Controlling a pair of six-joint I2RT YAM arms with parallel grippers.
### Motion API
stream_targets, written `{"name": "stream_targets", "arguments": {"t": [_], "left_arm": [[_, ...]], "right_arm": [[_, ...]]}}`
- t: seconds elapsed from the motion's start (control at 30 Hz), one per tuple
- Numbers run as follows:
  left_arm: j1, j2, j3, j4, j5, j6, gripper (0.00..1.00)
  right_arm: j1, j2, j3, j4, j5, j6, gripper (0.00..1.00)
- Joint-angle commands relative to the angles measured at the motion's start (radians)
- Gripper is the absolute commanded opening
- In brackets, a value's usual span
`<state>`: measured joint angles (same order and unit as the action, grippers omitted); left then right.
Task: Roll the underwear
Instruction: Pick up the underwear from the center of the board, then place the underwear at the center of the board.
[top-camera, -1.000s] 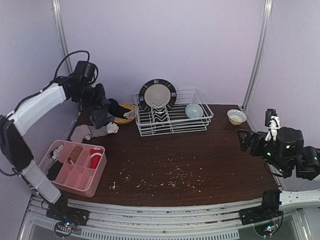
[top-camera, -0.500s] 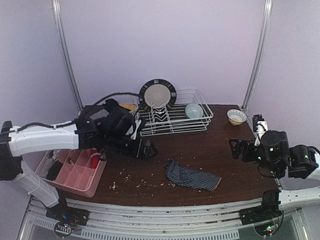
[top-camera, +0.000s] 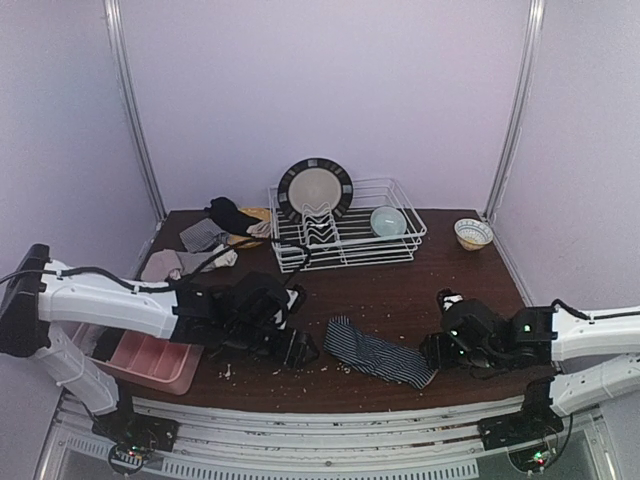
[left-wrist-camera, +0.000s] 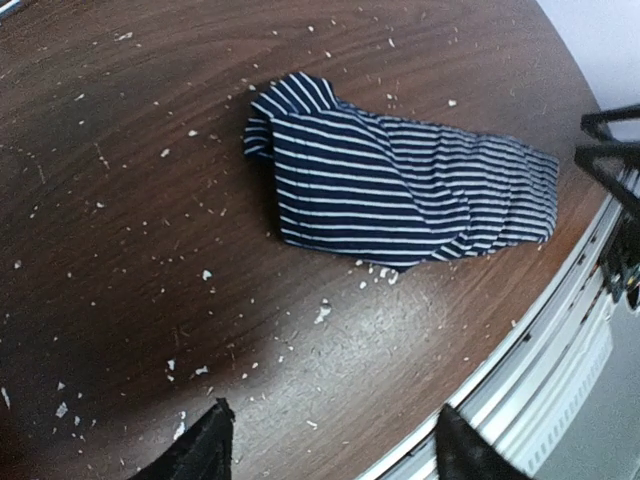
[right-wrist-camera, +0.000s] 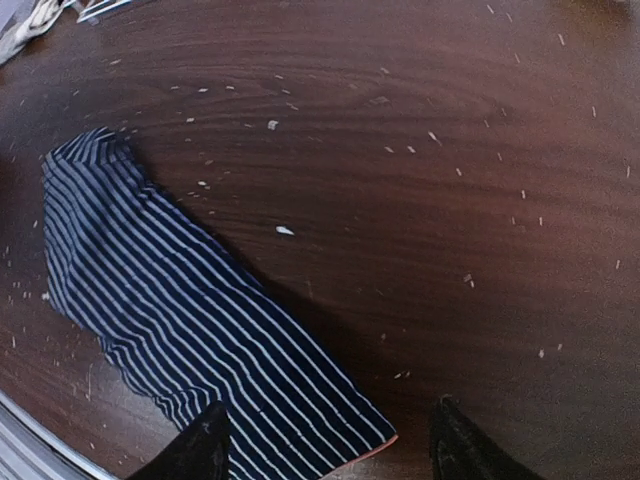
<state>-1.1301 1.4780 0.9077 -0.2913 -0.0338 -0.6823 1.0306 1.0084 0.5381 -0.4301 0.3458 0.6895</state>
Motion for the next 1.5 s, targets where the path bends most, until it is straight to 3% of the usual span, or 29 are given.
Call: {"name": "stream_targets", "arguments": {"t": [0.0,0.07,0.2,0.3,0.4,0.53,0.57,0.73,0.9,0.97,1.03,1.17,1.2,1.3,1.37,1.4,1.47], "left_arm": [[-0.032,0.042,0.017,0.083,-0.028,0.007,0.6],[-0.036,0.05,0.01,0.103,-0.019,0.003,0.59],[-0.037,0.063,0.005,0.107,-0.006,-0.014,0.59],[-0.039,0.059,-0.012,0.115,-0.013,-0.035,0.58],[-0.039,0.042,-0.04,0.131,-0.027,-0.059,0.57],[-0.04,0.017,-0.057,0.127,-0.037,-0.065,0.48],[-0.04,0.005,-0.062,0.12,-0.05,-0.067,0.46],[-0.04,-0.14,-0.08,0.032,-0.233,-0.09,0.38],[-0.041,-0.382,-0.045,-0.107,-0.44,-0.038,0.39],[-0.04,-0.459,-0.042,-0.138,-0.477,-0.014,0.41],[-0.04,-0.512,-0.055,-0.167,-0.501,-0.015,0.43],[-0.041,-0.556,-0.141,-0.183,-0.485,-0.072,0.47],[-0.04,-0.555,-0.174,-0.173,-0.47,-0.086,0.47],[-0.04,-0.532,-0.227,-0.138,-0.406,-0.102,0.53],[-0.04,-0.498,-0.241,-0.124,-0.385,-0.11,0.55],[-0.04,-0.481,-0.243,-0.114,-0.381,-0.106,0.56],[-0.04,-0.445,-0.24,-0.082,-0.373,-0.09,0.58]], "right_arm": [[-0.087,-0.022,-0.118,0.109,-0.129,0.123,0.6],[-0.126,-0.02,-0.16,0.167,-0.194,0.144,0.6],[-0.151,0.0,-0.191,0.209,-0.221,0.191,0.71],[-0.161,0.016,-0.226,0.261,-0.238,0.203,0.67],[-0.168,0.036,-0.245,0.324,-0.28,0.212,0.47],[-0.157,-0.011,-0.238,0.374,-0.332,0.184,0.05],[-0.148,-0.047,-0.223,0.364,-0.32,0.166,0.0],[-0.136,-0.151,-0.029,0.219,-0.264,-0.072,0.0],[-0.126,-0.013,0.394,0.103,-0.427,-0.359,0.0],[-0.092,0.017,0.482,0.12,-0.475,-0.416,0.0],[-0.062,0.039,0.486,0.145,-0.521,-0.444,0.0],[0.017,0.088,0.257,0.241,-0.58,-0.432,0.0],[0.033,0.105,0.191,0.27,-0.598,-0.392,0.03],[0.099,0.127,0.02,0.371,-0.617,-0.296,0.53],[0.145,0.068,-0.068,0.41,-0.58,-0.237,0.75],[0.161,0.027,-0.098,0.406,-0.541,-0.212,0.81],[0.162,-0.069,-0.116,0.356,-0.409,-0.165,0.85]]}}
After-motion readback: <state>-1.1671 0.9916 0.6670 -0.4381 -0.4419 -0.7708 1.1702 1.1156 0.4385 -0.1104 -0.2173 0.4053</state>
